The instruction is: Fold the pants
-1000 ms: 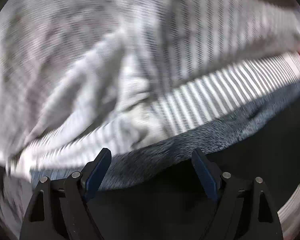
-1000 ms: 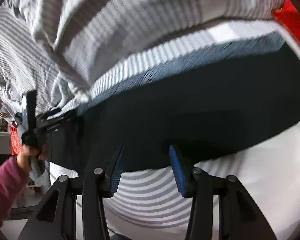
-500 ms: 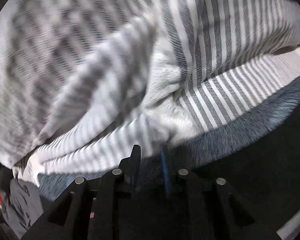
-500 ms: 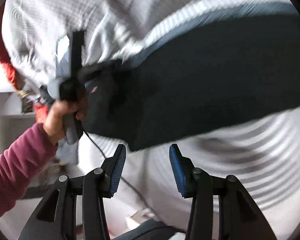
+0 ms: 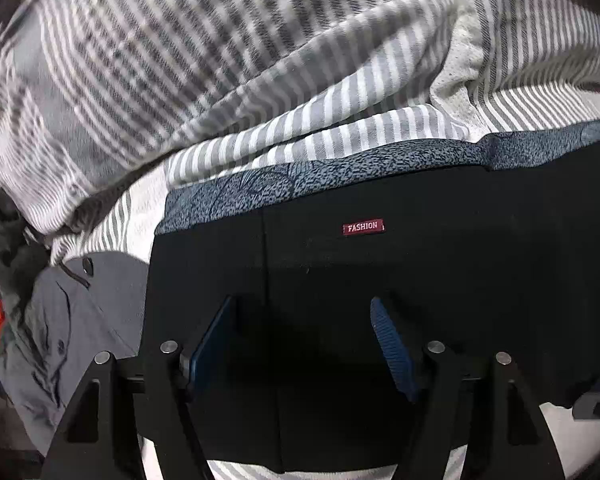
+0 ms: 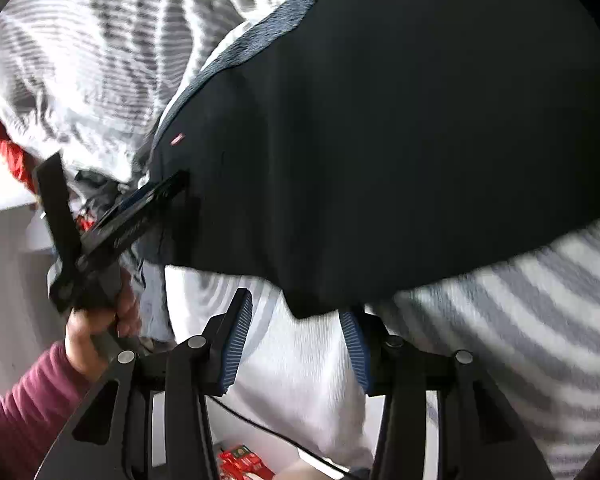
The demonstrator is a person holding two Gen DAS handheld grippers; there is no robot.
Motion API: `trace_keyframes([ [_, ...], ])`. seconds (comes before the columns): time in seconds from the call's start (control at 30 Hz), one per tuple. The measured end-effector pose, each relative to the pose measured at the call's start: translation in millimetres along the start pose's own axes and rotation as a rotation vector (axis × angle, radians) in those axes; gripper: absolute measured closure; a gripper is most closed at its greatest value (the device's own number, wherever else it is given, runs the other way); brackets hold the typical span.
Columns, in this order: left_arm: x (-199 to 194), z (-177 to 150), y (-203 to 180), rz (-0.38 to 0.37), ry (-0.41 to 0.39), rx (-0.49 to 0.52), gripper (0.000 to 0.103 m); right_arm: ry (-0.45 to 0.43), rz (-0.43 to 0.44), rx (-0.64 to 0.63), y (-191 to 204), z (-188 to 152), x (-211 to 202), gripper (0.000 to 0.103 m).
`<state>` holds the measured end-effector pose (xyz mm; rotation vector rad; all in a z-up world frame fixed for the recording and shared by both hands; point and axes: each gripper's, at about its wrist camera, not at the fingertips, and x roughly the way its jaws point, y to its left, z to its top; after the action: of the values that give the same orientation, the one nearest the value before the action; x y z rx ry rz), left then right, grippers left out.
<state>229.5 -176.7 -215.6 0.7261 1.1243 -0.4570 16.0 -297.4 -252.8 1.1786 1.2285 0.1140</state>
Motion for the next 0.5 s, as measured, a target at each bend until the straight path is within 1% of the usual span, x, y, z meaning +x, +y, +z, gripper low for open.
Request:
trace_keyframes([
  [0.03,3,-5,2,0.006,-0.003,0.005,0.031,-0.002,0.007,0.016,0,5,0,0.068],
  [0.07,3,-4,-1,0.006,-0.003,0.008,0.031,-0.006,-0.008,0.018,4,9,-2,0.089],
  [0.1,2,-2,-2,-0.006,-0.001,0.006,0.031,-0.016,-0.001,0.007,7,9,-10,0.094],
  [0.13,1,1,-5,-0.014,-0.001,0.005,0.031,-0.036,0.036,-0.003,11,7,-23,0.094],
  [0.17,0,3,1,-0.021,-0.003,0.004,0.031,-0.045,0.039,-0.025,14,3,-33,0.095],
  [0.2,2,3,4,-0.033,-0.009,0.005,0.03,-0.04,0.024,-0.042,17,1,-37,0.095],
  [0.23,0,-10,6,-0.033,-0.013,0.0,0.027,-0.025,0.0,-0.045,14,-3,-36,0.096],
  [0.27,7,-12,11,-0.032,-0.019,-0.003,0.026,-0.007,-0.026,-0.034,7,-6,-32,0.098],
  [0.3,9,-12,11,-0.025,-0.028,-0.004,0.022,0.013,-0.044,0.003,-5,-10,-29,0.098],
  [0.33,10,-14,11,-0.012,-0.033,-0.006,0.016,0.025,-0.037,0.042,-15,-12,-26,0.098],
  [0.4,13,-14,17,-0.019,-0.019,-0.03,0.016,0.039,0.001,0.096,-26,-14,-33,0.097],
  [0.43,13,-13,19,-0.021,-0.007,-0.04,0.016,0.04,-0.001,0.094,-27,-16,-40,0.096],
  [0.5,9,-11,18,-0.002,0.015,-0.038,0.016,0.037,-0.023,0.07,-27,-17,-60,0.094],
])
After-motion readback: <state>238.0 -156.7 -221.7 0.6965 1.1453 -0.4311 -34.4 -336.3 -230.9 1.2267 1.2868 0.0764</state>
